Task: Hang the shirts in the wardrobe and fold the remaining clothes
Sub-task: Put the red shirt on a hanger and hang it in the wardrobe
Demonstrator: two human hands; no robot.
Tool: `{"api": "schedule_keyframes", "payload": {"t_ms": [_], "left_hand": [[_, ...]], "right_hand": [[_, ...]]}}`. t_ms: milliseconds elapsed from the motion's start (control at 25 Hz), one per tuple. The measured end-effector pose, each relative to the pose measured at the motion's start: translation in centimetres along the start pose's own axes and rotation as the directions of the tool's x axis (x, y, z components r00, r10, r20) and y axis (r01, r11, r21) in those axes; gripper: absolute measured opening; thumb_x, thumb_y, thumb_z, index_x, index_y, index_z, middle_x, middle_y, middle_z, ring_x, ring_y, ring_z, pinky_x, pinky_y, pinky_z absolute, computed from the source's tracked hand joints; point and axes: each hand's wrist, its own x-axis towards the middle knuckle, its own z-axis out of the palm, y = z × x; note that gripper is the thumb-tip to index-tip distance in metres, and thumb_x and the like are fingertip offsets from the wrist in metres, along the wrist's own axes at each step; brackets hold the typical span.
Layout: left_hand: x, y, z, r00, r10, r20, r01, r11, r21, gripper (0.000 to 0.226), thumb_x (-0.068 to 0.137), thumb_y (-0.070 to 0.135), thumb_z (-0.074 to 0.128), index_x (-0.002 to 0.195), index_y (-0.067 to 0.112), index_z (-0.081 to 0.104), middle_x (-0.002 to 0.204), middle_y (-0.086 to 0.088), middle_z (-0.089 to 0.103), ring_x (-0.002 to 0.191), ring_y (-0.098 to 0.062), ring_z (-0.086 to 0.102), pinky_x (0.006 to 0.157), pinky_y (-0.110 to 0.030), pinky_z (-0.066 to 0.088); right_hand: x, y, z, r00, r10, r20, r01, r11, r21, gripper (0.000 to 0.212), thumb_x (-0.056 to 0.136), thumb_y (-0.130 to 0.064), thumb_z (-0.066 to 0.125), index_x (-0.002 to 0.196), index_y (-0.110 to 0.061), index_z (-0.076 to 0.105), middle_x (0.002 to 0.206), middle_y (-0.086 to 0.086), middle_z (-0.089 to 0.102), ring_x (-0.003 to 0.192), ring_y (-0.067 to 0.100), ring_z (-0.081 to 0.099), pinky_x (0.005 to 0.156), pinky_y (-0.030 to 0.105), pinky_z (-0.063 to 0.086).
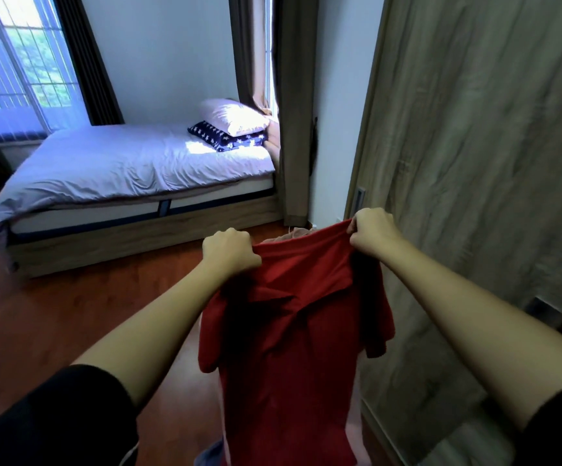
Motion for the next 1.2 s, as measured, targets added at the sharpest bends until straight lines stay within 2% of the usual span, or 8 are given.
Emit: {"api": "schedule_keyframes", "payload": {"t_ms": [160,400,560,720,800,960,1120,1200], "left_hand": [[-3.3,1.0,0.0,0.997,-0.078,0.023,0.08,0.989,-0.124,0.04,0.083,0.038,0.057,0.112,0.01,0.063,0.118,-0.018,0.058,0.109,-0.038,0.056,0.083,-0.039,0.046],[-4.6,-1.4,-7.6,0.912,-0.309,-0.27,0.233,0.931,-0.28,0.042,0.084,0.026,0.052,0.118,0.003,0.056,0.121,-0.024,0.057,0.113,-0.042,0.054,0.088,-0.042,0.046],[-6.2,0.2,-10.1,0.922,-0.206,-0.327,0.084,0.933,-0.349,0.033,0.079,0.014,0.05,0.108,0.006,0.062,0.114,-0.025,0.058,0.105,-0.042,0.055,0.085,-0.039,0.046],[-6.6,2.7,-15.0,0.877,-0.18,-0.446,-0.09,0.85,-0.519,0.032,0.064,0.027,0.042,0.076,0.008,0.065,0.081,-0.023,0.061,0.086,-0.039,0.057,0.068,-0.031,0.038],[-6.6,4.0,-17.9,0.844,-0.18,-0.505,-0.175,0.797,-0.578,0.04,0.063,0.037,0.04,0.071,0.006,0.063,0.071,-0.02,0.058,0.08,-0.035,0.056,0.065,-0.03,0.034],[-5.7,4.8,-20.4,0.879,-0.02,-0.476,-0.277,0.792,-0.544,0.031,0.08,0.033,0.067,0.094,0.005,0.067,0.093,-0.016,0.067,0.093,-0.031,0.06,0.07,-0.029,0.037],[-5.1,5.8,-20.5,0.831,0.024,-0.556,-0.363,0.781,-0.509,0.019,0.082,0.023,0.067,0.095,0.009,0.072,0.095,-0.015,0.07,0.094,-0.031,0.063,0.076,-0.033,0.046],[-5.2,6.9,-20.8,0.808,0.075,-0.584,-0.39,0.811,-0.435,0.018,0.082,0.015,0.065,0.096,0.008,0.072,0.098,-0.017,0.07,0.098,-0.032,0.062,0.078,-0.032,0.044]], "right_hand": [[-3.7,0.4,-2.5,0.996,-0.091,-0.018,0.088,0.99,-0.113,0.043,0.077,-0.008,0.06,0.116,-0.025,0.065,0.12,0.003,0.062,0.111,0.028,0.058,0.088,0.036,0.048],[-8.5,1.5,-3.6,0.992,-0.125,-0.014,0.117,0.957,-0.266,0.026,0.081,-0.008,0.057,0.102,-0.019,0.069,0.11,0.006,0.063,0.11,0.028,0.055,0.071,0.034,0.044],[-10.1,3.4,-6.5,0.997,0.064,-0.041,-0.063,0.998,0.029,0.029,0.073,-0.004,0.059,0.101,-0.007,0.062,0.101,0.014,0.064,0.097,0.033,0.063,0.08,0.035,0.052],[-10.7,4.3,-12.7,0.958,0.096,-0.271,-0.043,0.979,0.197,0.027,0.068,-0.01,0.052,0.088,-0.022,0.065,0.088,0.006,0.066,0.084,0.031,0.061,0.074,0.034,0.052],[-11.1,4.4,-16.0,0.954,0.035,-0.297,0.037,0.971,0.234,0.019,0.069,-0.011,0.055,0.082,-0.022,0.063,0.081,0.002,0.063,0.081,0.025,0.058,0.071,0.027,0.044],[-13.2,6.2,-19.4,0.972,-0.188,-0.141,0.23,0.888,0.398,0.021,0.071,-0.002,0.068,0.075,-0.022,0.06,0.069,-0.003,0.059,0.063,0.013,0.055,0.056,0.02,0.047],[-15.9,7.1,-19.4,0.889,-0.439,-0.134,0.443,0.897,0.003,0.021,0.075,-0.012,0.066,0.086,-0.026,0.054,0.085,-0.009,0.056,0.074,0.016,0.058,0.064,0.026,0.043],[-16.7,6.9,-19.9,0.89,-0.434,-0.136,0.385,0.878,-0.286,0.03,0.076,-0.013,0.057,0.099,-0.031,0.063,0.108,-0.009,0.058,0.095,0.021,0.06,0.071,0.028,0.042]]}}
